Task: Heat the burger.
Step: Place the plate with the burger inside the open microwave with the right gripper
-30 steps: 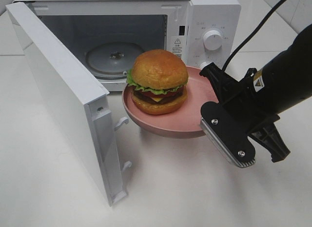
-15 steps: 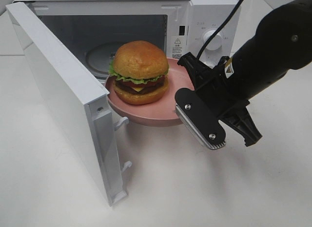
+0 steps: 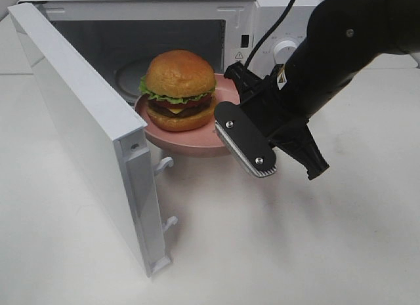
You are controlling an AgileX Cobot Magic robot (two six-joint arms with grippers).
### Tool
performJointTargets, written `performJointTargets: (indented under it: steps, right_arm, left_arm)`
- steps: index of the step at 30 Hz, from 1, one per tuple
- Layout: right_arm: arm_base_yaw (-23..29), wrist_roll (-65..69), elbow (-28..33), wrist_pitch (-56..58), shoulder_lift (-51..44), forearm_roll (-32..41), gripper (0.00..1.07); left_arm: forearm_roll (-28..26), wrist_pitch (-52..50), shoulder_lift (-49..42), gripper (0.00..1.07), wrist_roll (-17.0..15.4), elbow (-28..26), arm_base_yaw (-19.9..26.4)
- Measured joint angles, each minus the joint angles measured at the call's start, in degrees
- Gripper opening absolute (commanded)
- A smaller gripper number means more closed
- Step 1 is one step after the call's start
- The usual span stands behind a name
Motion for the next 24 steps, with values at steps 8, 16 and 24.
performJointTargets:
  steps: [8, 16, 24]
  right_arm:
    - [0.34, 0.23, -5.27, 3.84, 3.32, -0.06, 0.0]
    - [0.57, 0.29, -10.6, 6.88, 6.59, -0.23, 0.0]
    - [1.26, 1.72, -14.61, 7.62, 9.28, -0.52, 0.0]
  left_arm:
    - [0.0, 0.0, 0.0, 1.0, 0.0, 0.0, 0.0]
    - [0.0, 0.0, 0.0, 1.0, 0.0, 0.0, 0.0]
    - [0.0, 0.0, 0.0, 1.0, 0.0, 0.0, 0.0]
